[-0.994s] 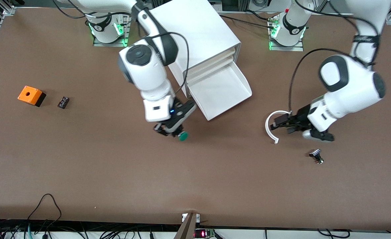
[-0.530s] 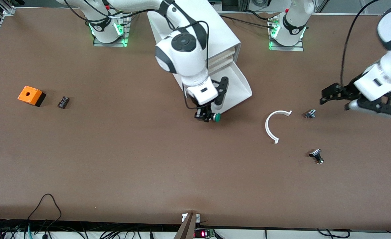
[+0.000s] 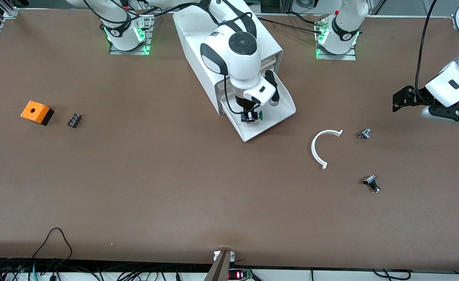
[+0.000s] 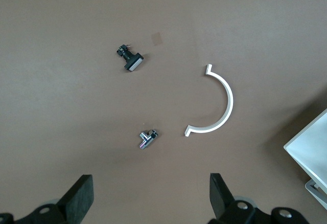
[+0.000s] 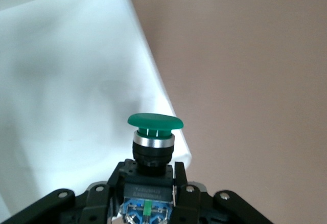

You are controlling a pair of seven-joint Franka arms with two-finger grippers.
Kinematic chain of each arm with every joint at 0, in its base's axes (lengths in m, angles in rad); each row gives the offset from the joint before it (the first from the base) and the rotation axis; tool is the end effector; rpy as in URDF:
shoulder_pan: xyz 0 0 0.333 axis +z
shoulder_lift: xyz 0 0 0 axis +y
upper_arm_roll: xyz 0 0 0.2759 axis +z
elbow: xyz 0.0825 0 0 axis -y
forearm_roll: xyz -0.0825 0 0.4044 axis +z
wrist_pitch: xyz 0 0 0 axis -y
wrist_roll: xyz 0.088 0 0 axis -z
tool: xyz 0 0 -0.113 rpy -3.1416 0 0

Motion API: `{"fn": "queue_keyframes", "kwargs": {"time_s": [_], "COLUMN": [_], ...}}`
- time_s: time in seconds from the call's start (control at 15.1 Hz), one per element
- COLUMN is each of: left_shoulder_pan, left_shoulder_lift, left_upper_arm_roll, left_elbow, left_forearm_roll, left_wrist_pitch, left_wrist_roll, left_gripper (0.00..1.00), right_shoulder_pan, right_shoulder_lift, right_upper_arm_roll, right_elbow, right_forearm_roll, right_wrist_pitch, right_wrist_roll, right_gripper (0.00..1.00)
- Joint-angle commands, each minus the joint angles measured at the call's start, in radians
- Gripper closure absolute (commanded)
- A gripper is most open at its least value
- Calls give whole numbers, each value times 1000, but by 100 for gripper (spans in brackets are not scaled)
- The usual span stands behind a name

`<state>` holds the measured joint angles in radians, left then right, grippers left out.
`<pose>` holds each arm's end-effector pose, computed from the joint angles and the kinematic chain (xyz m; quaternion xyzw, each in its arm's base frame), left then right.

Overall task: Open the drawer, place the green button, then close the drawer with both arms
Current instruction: 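Lower the green button into the open drawer and open the right gripper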

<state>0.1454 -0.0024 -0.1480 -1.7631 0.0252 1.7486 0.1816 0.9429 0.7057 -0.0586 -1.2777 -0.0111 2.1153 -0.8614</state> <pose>0.5812 0.0008 0.4997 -0.9955 0.0943 0.0072 0.0120 0.4669 0.5836 0.3031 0.6328 0.7711 0.0667 0.0227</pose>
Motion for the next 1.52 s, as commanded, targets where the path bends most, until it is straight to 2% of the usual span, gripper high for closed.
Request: {"fn": "queue_keyframes", "kwargs": {"time_s": [0.0, 0.6, 0.66, 0.73, 0.8, 1.06, 1.26, 1.39, 1.46], "left_shoulder_pan": [-1, 0, -1, -1, -1, -7, -9, -26, -33], "left_shoulder_lift": [2, 6, 6, 4, 7, 9, 19, 68, 126], "left_upper_arm_roll": [-2, -5, -5, -7, -8, -18, -22, -33, -44], "left_elbow": [14, 19, 19, 19, 19, 31, 36, 45, 45], "left_forearm_roll": [27, 12, 12, 12, 12, 10, 10, 25, 25], "left_wrist_pitch": [-20, -28, -28, -28, -28, -28, -26, -26, -26], "left_wrist_roll": [-25, -19, -19, -21, -21, -21, -18, -20, -19], "left_gripper": [0, 0, 0, 0, 0, 0, 0, 0, 0], "right_shoulder_pan": [30, 62, 62, 62, 62, 62, 62, 48, 27], "right_shoulder_lift": [37, 104, 106, 106, 104, 87, 37, 3, -11], "right_upper_arm_roll": [3, 3, 3, 3, 3, -1, -36, -84, -102], "right_elbow": [37, 31, 31, 31, 32, 44, 63, 57, 55], "right_forearm_roll": [-3, -3, -1, 2, 2, 3, 3, 5, 5], "right_wrist_pitch": [-34, 18, 21, 22, 22, 22, 3, -26, -28], "right_wrist_roll": [-30, -15, -8, 30, 79, 157, 159, 160, 160], "right_gripper": [74, 73, 67, 40, 0, 0, 0, 0, 0]}}
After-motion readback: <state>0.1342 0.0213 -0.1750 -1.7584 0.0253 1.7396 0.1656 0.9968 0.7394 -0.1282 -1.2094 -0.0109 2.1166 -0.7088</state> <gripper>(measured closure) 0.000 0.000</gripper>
